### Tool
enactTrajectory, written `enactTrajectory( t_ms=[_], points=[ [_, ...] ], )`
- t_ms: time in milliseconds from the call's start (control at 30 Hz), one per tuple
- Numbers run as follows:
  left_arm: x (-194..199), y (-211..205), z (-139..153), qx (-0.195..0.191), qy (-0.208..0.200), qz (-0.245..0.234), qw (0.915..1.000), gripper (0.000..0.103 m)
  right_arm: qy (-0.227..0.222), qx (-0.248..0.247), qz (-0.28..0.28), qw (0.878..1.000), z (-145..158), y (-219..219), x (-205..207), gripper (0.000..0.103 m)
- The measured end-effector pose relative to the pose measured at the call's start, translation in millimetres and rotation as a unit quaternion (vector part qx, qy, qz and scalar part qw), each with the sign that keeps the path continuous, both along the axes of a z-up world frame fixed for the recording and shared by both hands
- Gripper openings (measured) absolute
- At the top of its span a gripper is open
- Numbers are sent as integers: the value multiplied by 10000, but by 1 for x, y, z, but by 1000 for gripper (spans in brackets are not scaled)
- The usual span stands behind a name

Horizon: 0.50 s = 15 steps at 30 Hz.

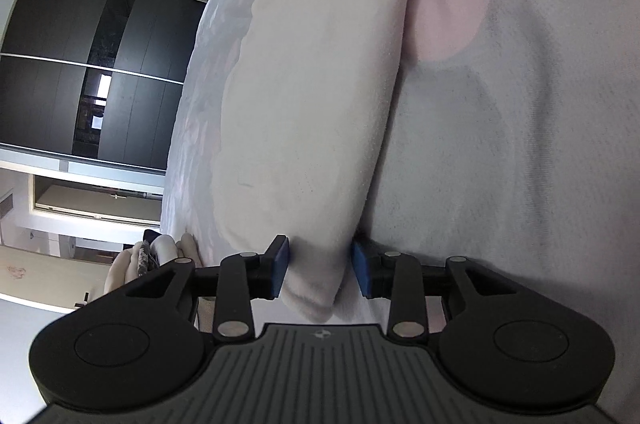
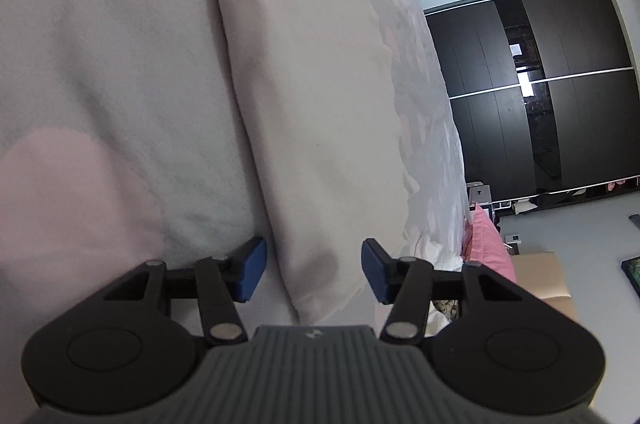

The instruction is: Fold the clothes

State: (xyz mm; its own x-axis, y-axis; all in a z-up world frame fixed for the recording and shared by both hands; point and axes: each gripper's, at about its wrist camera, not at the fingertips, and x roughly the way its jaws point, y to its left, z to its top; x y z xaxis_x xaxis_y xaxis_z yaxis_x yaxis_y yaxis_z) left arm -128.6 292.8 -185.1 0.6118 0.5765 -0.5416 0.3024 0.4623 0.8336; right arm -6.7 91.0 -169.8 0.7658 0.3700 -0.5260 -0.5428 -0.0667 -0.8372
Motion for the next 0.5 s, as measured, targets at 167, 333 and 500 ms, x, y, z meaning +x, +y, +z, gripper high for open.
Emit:
enactTrajectory(
  t_ms=[167,333,500],
  points=[
    [7,7,3,-95,-172,88,9998,24,-136,-2,-17,9999,-10,7,9,22],
    [6,10,23,-525,-330,220,9978,7,-176,78,-30,9998,-6,9,12,12],
    [1,13,50,-723,-378,271,9963,5,-52,288,-120,9995,18,7,14,10]
  ],
)
